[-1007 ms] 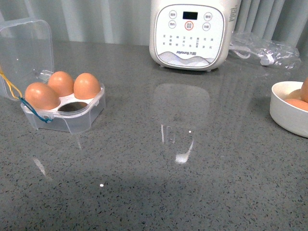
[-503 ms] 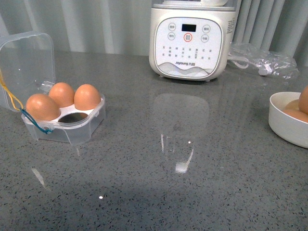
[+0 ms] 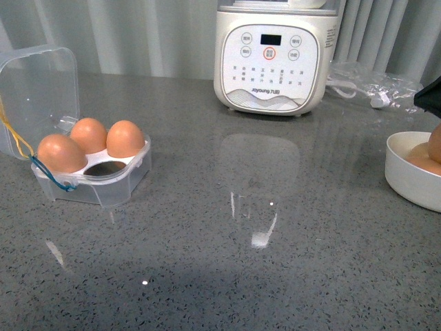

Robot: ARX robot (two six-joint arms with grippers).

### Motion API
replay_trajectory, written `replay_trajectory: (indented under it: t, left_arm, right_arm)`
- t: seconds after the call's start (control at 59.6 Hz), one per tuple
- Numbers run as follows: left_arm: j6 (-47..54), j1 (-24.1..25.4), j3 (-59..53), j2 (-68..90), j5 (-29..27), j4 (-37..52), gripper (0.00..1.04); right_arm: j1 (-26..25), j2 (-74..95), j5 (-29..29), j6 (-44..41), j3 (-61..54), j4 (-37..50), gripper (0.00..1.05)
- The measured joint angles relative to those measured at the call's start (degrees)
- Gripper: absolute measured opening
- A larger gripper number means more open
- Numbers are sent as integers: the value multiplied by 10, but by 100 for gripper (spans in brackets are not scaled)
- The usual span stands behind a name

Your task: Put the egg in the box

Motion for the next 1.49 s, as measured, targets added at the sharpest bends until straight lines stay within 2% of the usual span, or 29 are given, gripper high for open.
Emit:
replay_trajectory:
  t: [1.108,1.175,1.494]
  left_arm:
    - [0,0,0,0,0,0,98]
    - [0,0,0,0,0,0,98]
    - [0,0,0,0,0,0,98]
  right_arm:
    - [-1,34,-15,-16,-18,9,98]
    - [-1,34,-14,-17,-18,9,91]
    - [1,34,-4,-28,-19,11,46]
